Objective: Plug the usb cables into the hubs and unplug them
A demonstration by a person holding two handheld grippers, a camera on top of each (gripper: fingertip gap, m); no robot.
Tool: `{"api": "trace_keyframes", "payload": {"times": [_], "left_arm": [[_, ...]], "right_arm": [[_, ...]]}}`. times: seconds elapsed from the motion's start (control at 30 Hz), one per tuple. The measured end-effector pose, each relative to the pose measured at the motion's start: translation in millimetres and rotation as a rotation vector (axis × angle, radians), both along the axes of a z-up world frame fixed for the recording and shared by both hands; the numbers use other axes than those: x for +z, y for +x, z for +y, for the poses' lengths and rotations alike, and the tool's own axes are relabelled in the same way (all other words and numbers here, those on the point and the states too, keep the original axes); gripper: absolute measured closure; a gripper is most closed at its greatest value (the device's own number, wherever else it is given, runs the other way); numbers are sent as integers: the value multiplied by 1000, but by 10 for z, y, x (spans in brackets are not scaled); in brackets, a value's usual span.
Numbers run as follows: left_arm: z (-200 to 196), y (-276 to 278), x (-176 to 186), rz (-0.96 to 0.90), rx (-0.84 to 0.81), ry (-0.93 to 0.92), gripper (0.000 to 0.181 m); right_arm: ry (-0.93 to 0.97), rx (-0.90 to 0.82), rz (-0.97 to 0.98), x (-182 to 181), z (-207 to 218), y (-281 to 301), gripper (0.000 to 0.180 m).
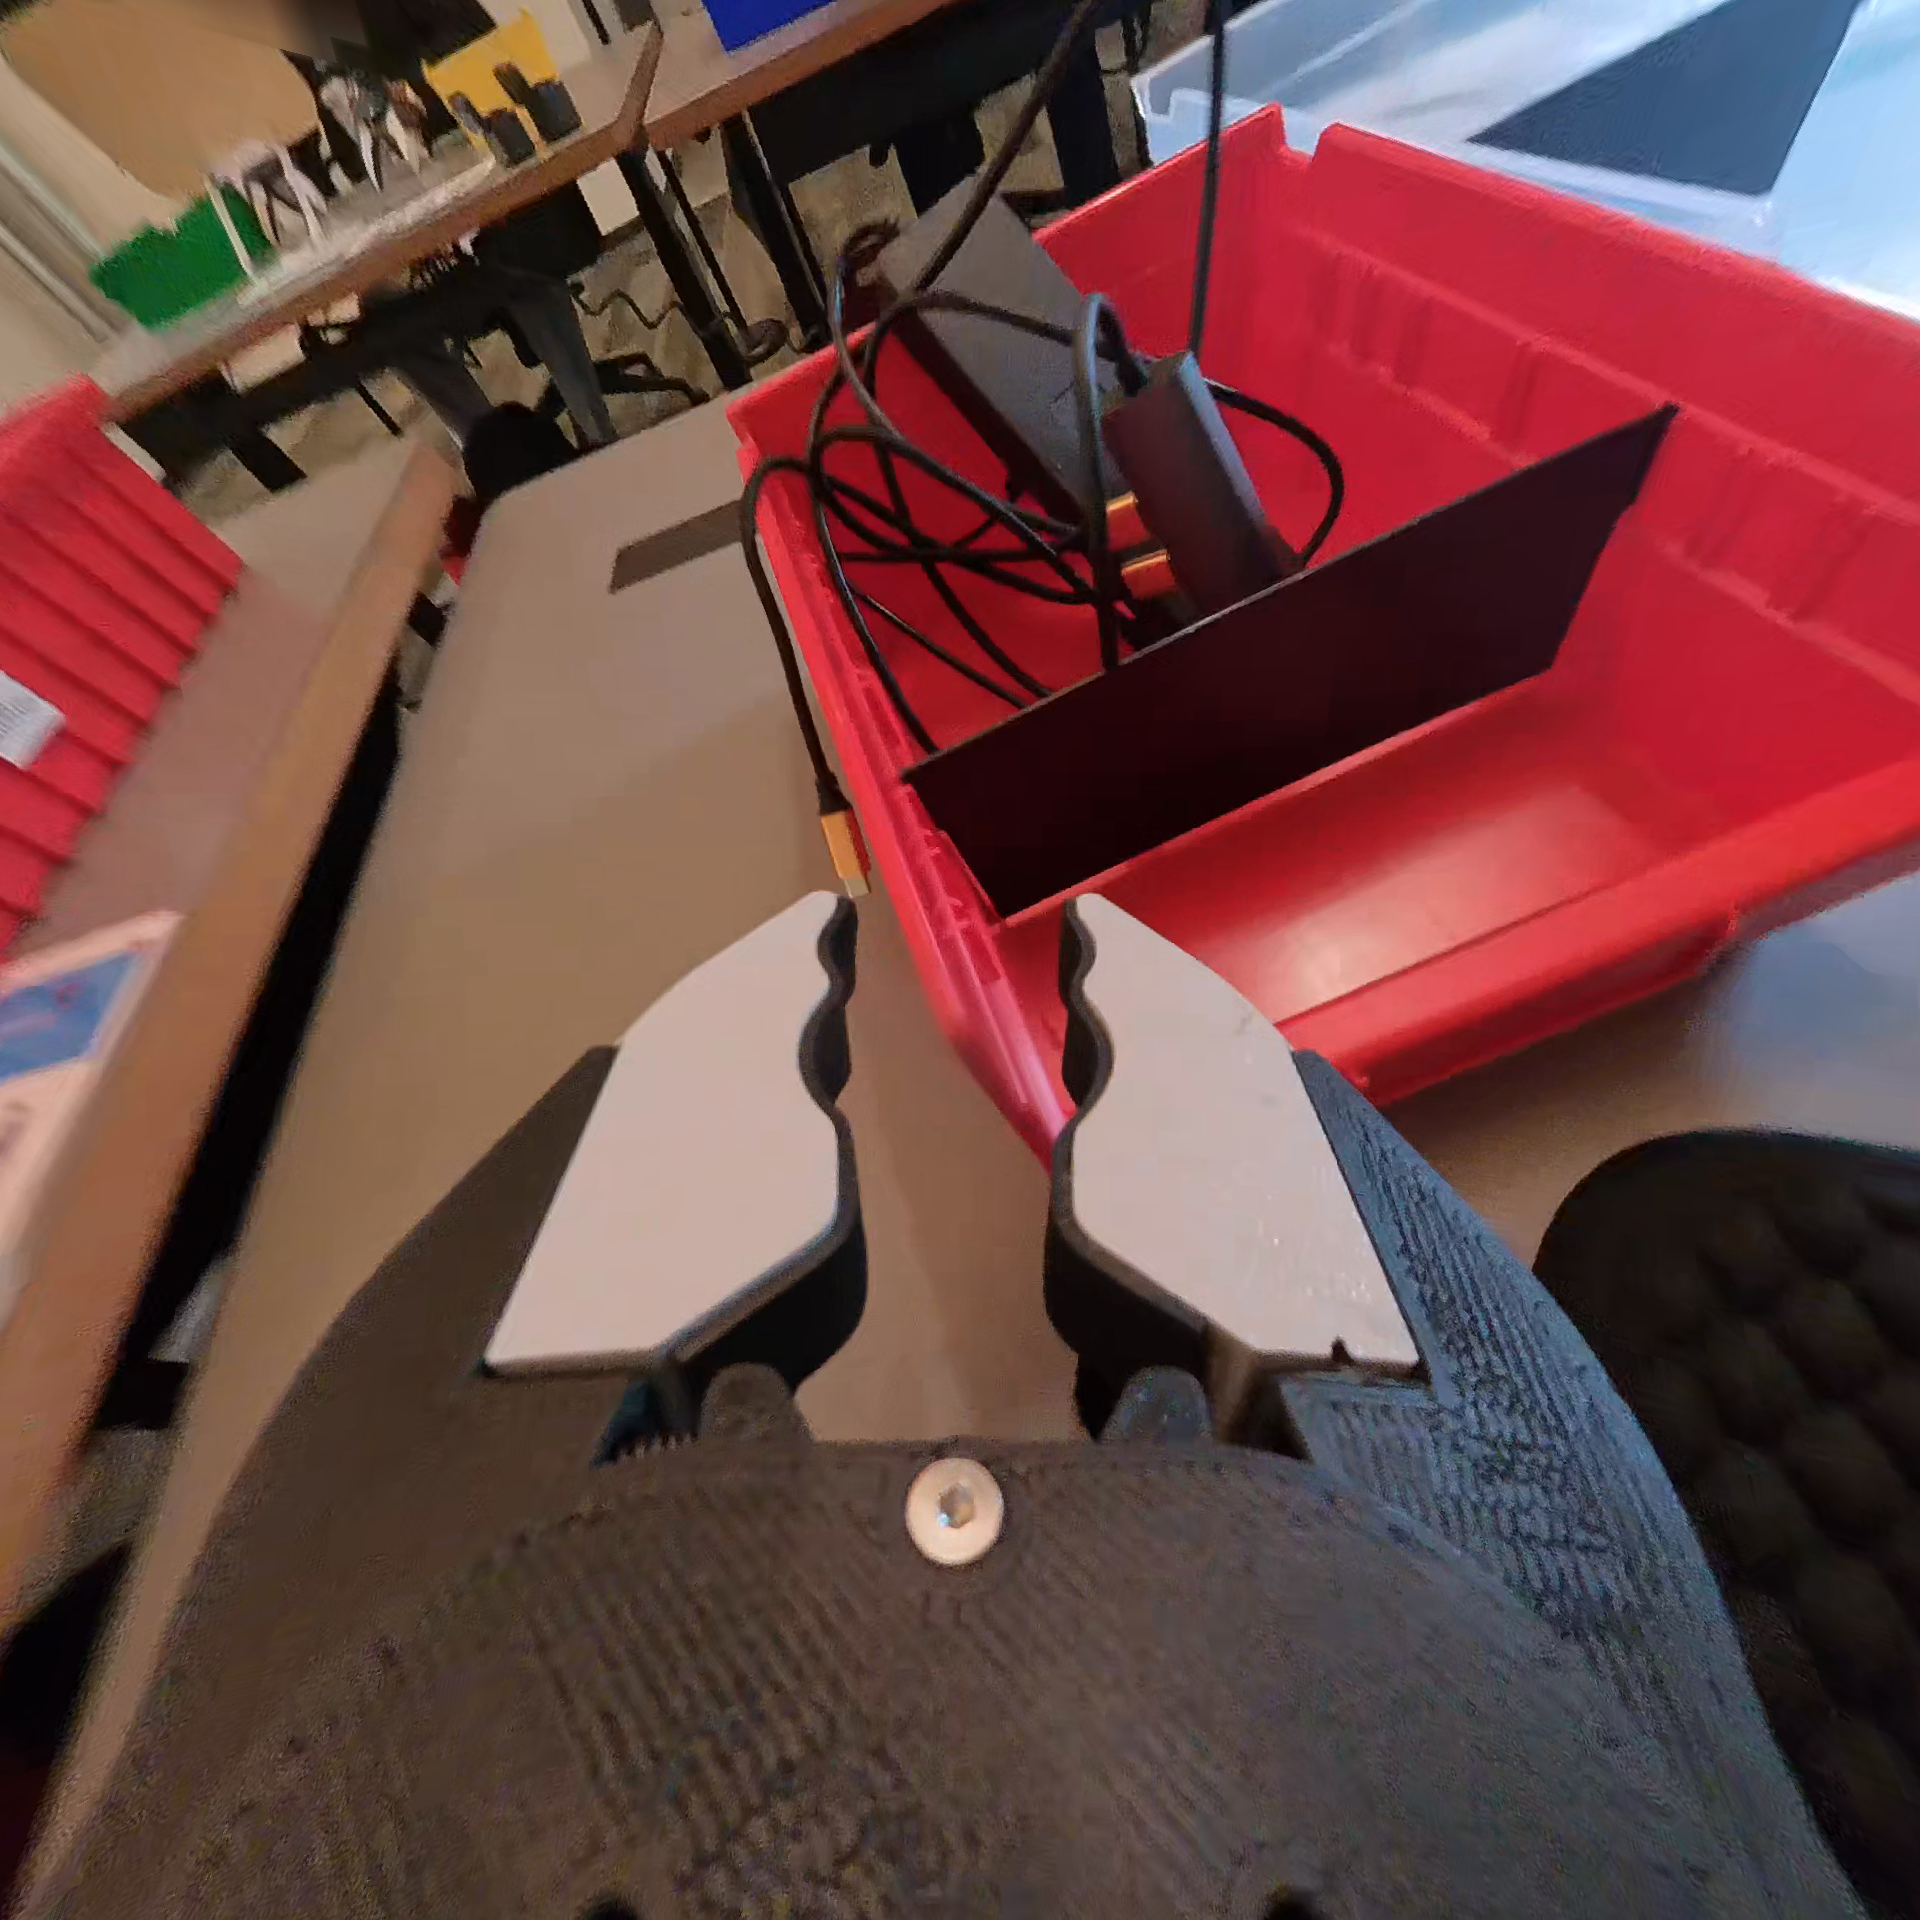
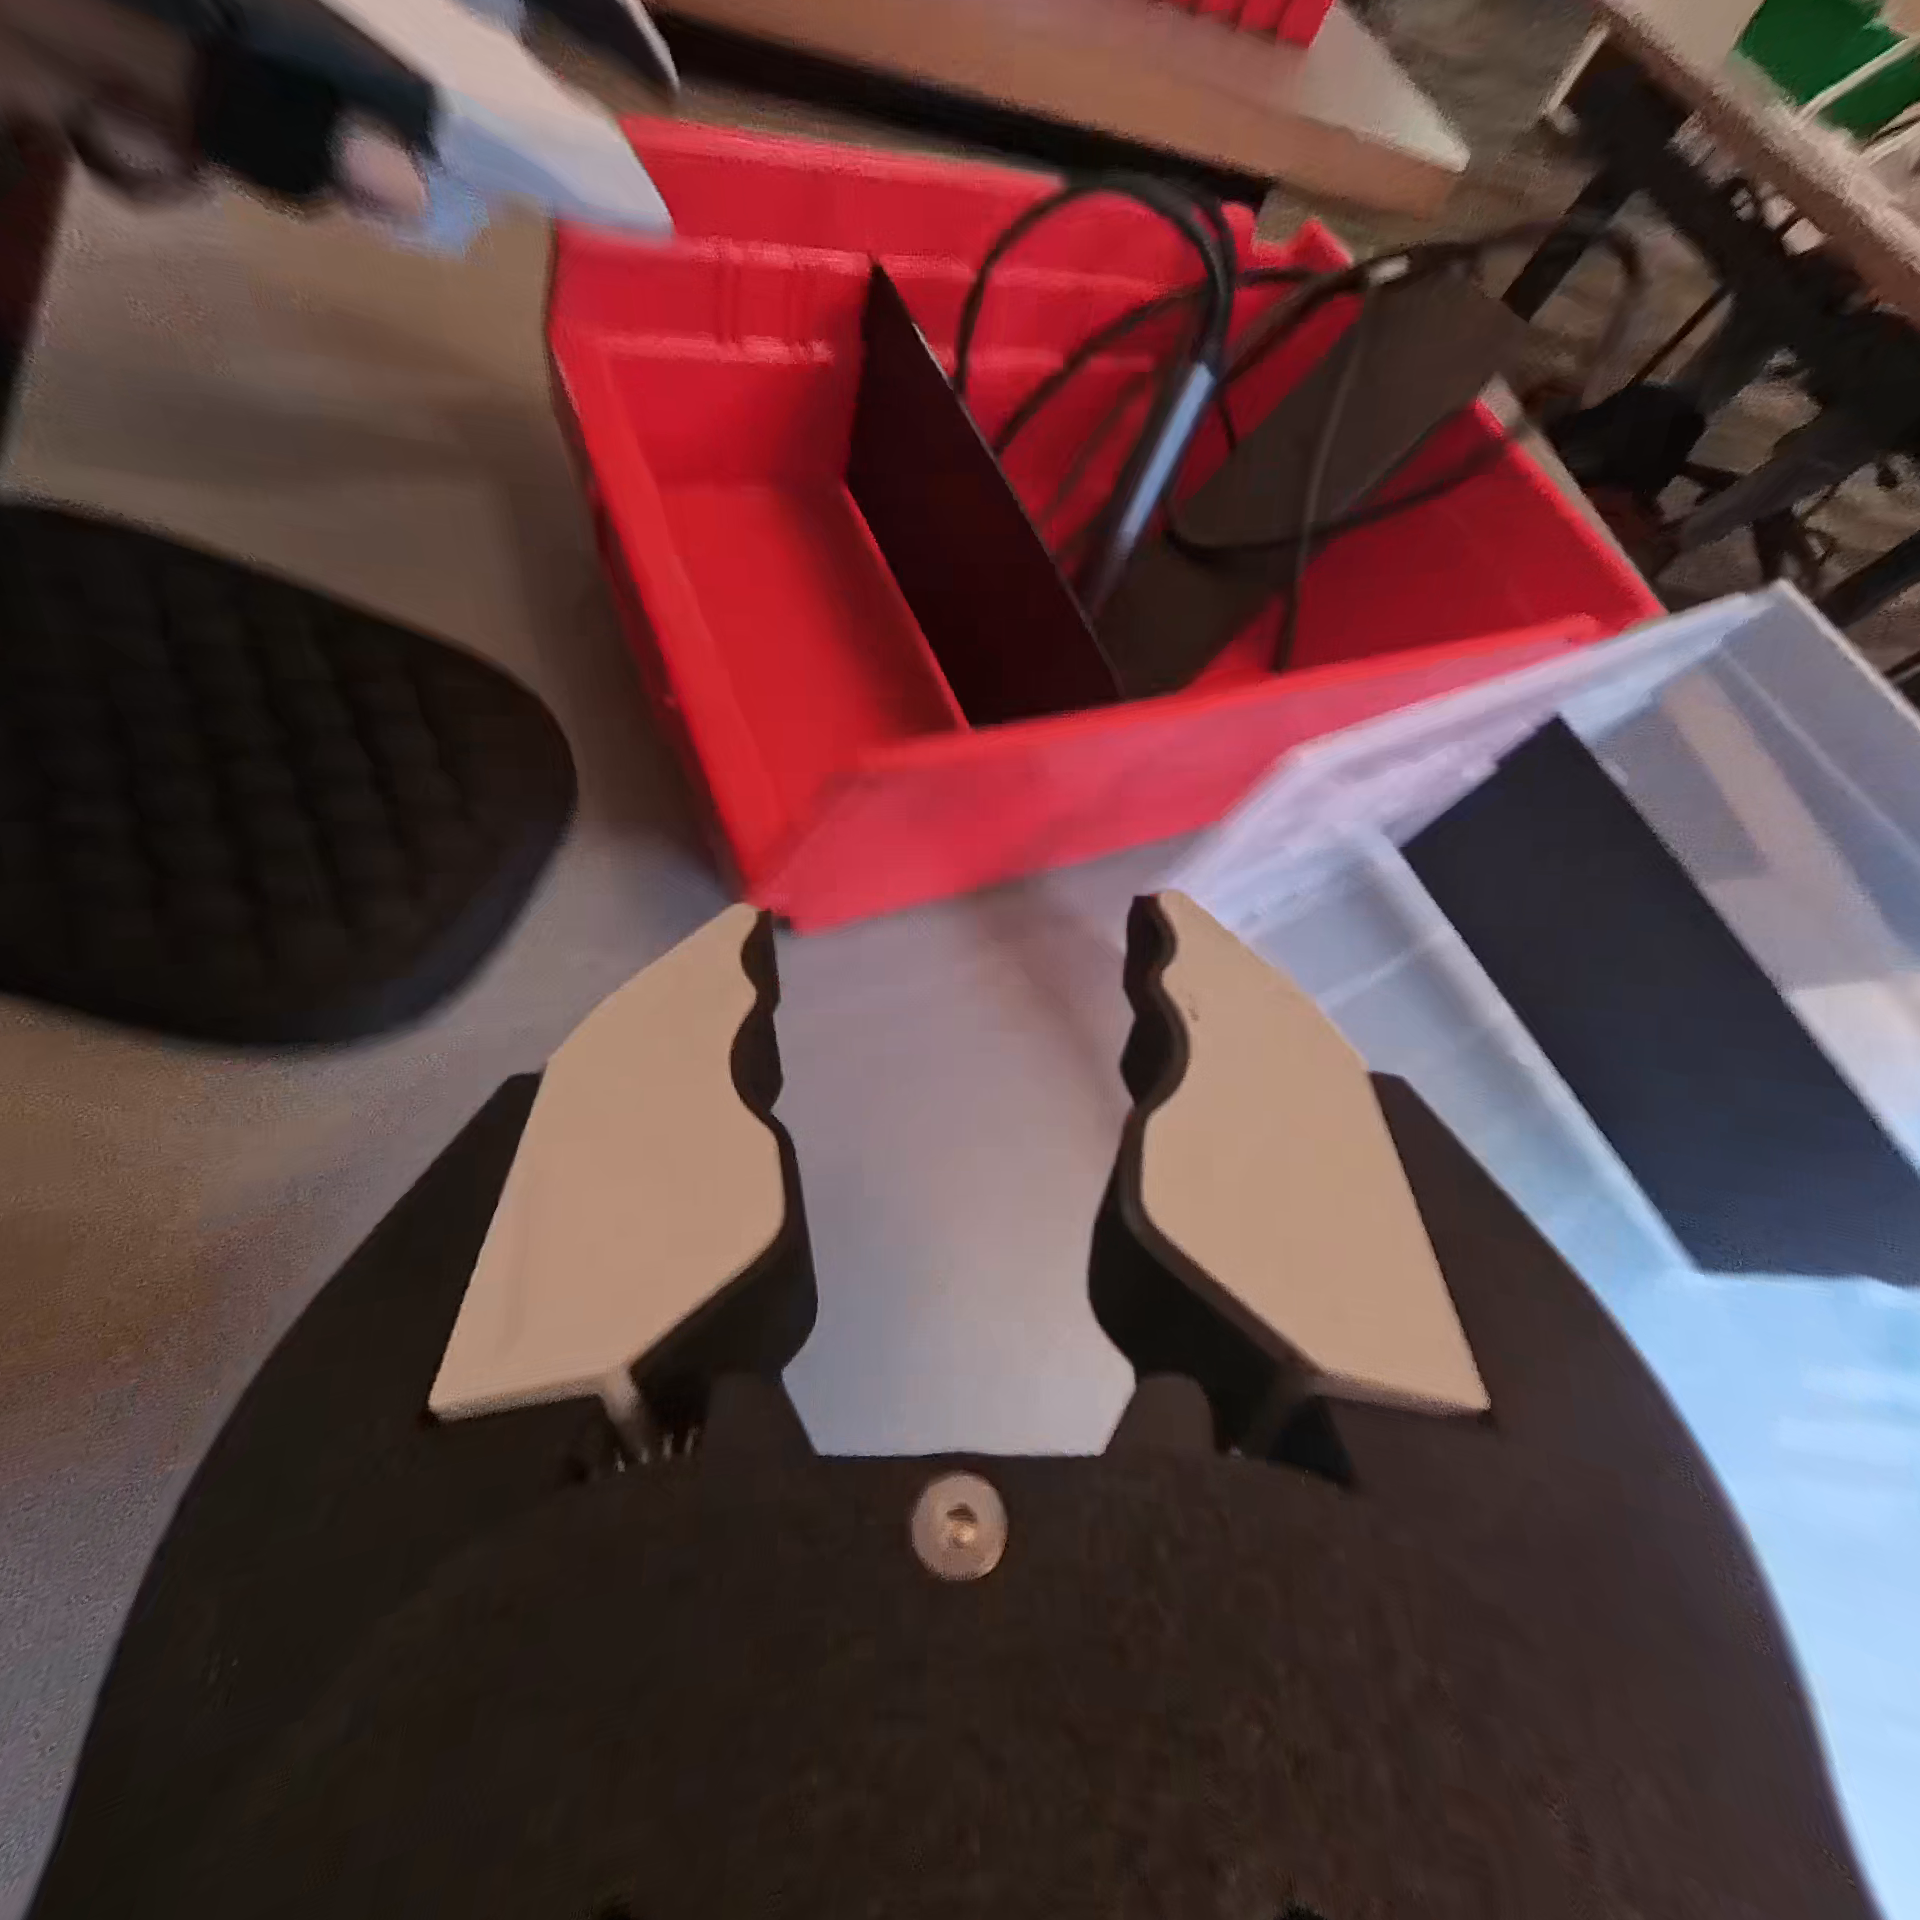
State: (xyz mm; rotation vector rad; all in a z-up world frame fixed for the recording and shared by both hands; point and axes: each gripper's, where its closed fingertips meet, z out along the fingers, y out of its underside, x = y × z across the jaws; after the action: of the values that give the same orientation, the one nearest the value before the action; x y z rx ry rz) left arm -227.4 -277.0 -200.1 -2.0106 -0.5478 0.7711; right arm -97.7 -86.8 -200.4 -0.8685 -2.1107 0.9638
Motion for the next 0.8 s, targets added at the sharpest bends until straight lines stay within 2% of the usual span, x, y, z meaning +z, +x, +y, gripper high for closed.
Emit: {"api": "trace_keyframes", "payload": {"times": [0.1,0.17,0.27,0.33,0.37,0.43,0.5,0.57,0.63,0.8], "left_arm": [[60,121,101,24,-119,-148,134],[342,426,56,-3,-356,-247,130],[590,679,-271,-25,-564,-577,124],[642,637,-523,-37,-629,-761,120],[663,603,-633,-64,-652,-808,121],[684,573,-808,-113,-718,-861,124],[713,658,-896,-176,-804,-848,139],[768,701,-913,-160,-840,-825,154],[870,672,-908,-92,-808,-796,153],[992,680,-904,-55,-759,-753,153]], "right_arm": [[254,-2,-80,-25,617,-86,110],[483,14,-176,-226,996,-214,105],[678,65,-301,-600,1308,-426,120],[675,82,-397,-842,1378,-446,130],[654,85,-404,-901,1383,-435,144],[625,55,-338,-847,1400,-389,148],[588,21,-350,-837,1433,-141,148],[580,-19,-333,-830,1477,187,146],[554,-69,-323,-816,1501,566,145],[491,-243,-298,-767,1555,1464,144]]}}
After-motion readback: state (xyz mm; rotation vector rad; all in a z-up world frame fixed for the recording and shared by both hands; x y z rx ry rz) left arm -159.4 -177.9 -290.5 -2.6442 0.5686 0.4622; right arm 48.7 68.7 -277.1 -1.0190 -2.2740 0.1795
